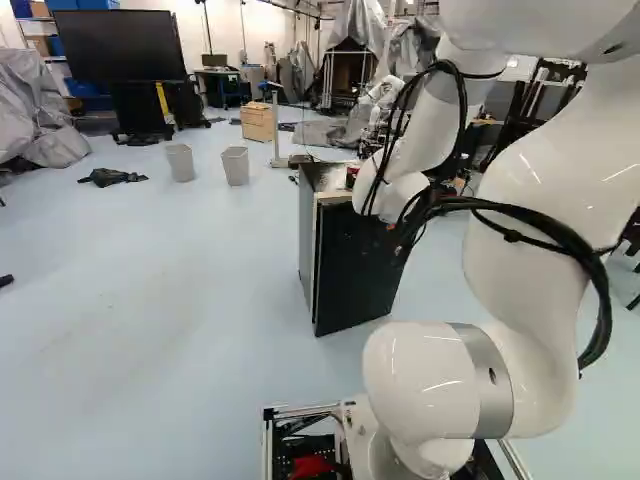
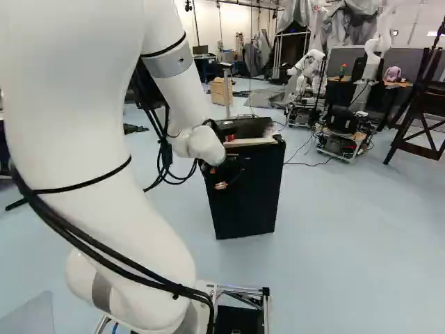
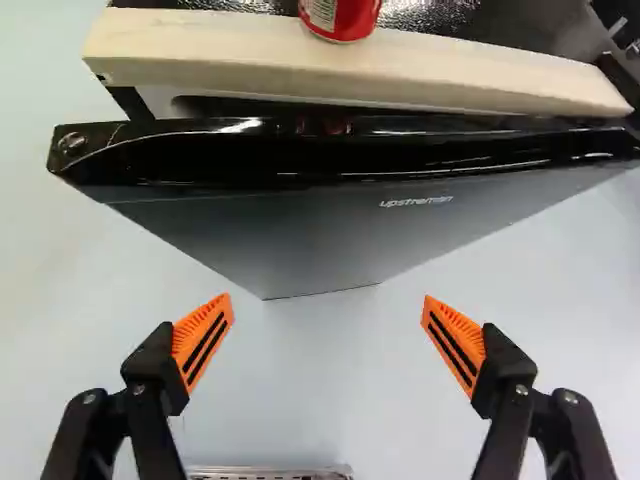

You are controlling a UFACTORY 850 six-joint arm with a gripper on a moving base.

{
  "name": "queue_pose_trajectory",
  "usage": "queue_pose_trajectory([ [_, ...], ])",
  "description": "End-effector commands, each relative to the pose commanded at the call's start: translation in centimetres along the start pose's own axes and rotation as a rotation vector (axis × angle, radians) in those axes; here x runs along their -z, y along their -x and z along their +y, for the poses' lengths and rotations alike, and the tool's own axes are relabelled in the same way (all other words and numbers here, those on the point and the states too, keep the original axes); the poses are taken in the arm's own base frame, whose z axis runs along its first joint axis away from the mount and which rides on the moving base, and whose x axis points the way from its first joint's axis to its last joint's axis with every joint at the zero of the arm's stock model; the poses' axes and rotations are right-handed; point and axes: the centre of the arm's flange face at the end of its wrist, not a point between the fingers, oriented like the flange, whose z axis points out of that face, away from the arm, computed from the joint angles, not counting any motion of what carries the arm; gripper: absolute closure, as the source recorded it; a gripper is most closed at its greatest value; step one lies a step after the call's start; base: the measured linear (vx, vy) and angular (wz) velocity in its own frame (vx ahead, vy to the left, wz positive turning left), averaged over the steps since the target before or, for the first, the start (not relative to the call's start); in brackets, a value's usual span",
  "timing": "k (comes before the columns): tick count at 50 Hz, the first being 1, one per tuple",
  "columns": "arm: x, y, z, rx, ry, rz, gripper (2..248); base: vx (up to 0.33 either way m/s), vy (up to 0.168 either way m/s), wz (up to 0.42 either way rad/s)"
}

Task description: Grab a drink from the fridge

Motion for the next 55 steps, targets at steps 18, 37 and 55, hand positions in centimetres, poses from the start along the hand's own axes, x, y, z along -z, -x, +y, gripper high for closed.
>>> queue_pose_trajectory([
  [18,-2.1,0.6,-0.1,0.010,-0.015,-0.025,3,0.000,0.000,0.000],
  [37,-2.8,0.5,-0.1,0.011,-0.018,-0.033,3,0.000,0.000,0.000],
  [55,-3.7,-0.4,0.0,0.014,-0.019,-0.027,3,0.000,0.000,0.000],
])
